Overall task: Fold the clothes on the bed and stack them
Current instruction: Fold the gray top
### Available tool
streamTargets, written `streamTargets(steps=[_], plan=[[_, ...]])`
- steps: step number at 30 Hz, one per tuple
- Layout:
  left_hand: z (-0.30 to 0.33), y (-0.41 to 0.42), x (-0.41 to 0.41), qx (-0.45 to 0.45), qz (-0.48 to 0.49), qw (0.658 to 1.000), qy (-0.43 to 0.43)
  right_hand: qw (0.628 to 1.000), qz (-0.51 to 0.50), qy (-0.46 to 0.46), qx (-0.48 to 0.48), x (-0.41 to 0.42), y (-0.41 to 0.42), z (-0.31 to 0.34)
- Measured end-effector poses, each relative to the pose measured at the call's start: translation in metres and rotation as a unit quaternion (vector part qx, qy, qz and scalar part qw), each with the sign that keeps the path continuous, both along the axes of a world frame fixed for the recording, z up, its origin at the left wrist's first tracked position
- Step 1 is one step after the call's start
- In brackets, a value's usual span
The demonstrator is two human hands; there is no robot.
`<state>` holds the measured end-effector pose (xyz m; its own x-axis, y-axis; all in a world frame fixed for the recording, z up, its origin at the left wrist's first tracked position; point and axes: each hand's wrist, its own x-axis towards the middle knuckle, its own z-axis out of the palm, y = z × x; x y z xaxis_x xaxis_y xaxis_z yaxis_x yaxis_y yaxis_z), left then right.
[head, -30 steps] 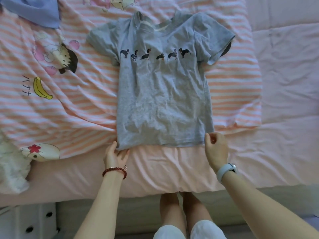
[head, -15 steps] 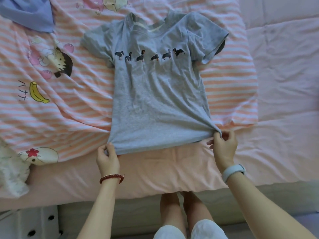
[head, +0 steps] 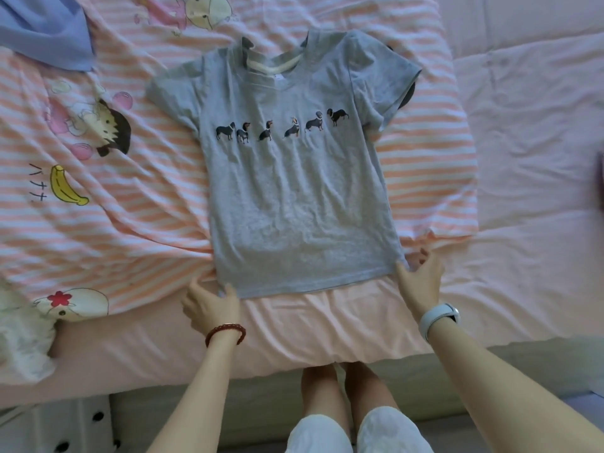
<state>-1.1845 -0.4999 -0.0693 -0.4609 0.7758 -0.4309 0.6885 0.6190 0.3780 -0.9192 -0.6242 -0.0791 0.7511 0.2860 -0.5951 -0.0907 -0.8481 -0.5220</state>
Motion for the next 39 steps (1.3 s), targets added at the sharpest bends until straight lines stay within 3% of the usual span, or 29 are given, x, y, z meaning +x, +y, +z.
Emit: streamTargets(steps=[3, 6, 12, 17, 22, 26, 29, 36, 39], plan=[[0.017, 0.006, 0.025, 0.086, -0.185, 0.979, 0.026, 0.997, 0.001, -0.058, 0.047, 0.009, 0.029, 0.016], [0.022, 0.028, 0.056, 0.107, -0.306, 0.946, 0.03, 0.994, 0.009, -0.059, 0.09, 0.024, 0.07, 0.03], [0.034, 0.102, 0.141, 0.084, -0.449, 0.89, 0.011, 0.986, 0.003, -0.047, 0.159, 0.071, 0.162, 0.043], [0.027, 0.146, 0.203, 0.069, -0.56, 0.826, 0.01, 0.988, -0.031, -0.066, 0.134, 0.122, 0.227, 0.032], [0.003, 0.154, 0.242, 0.027, -0.601, 0.798, 0.029, 0.993, 0.012, -0.078, 0.088, 0.142, 0.258, 0.024], [-0.009, 0.141, 0.26, 0.084, -0.586, 0.806, 0.003, 0.982, 0.027, -0.165, 0.086, 0.167, 0.254, 0.034], [-0.013, 0.135, 0.274, 0.08, -0.605, 0.792, 0.027, 0.973, 0.06, -0.203, 0.097, 0.197, 0.252, 0.04], [-0.012, 0.141, 0.279, -0.013, -0.64, 0.764, 0.079, 0.992, 0.076, -0.067, 0.081, 0.198, 0.234, 0.032], [-0.004, 0.146, 0.279, -0.047, -0.649, 0.756, 0.062, 0.993, 0.079, -0.045, 0.075, 0.178, 0.233, 0.029]])
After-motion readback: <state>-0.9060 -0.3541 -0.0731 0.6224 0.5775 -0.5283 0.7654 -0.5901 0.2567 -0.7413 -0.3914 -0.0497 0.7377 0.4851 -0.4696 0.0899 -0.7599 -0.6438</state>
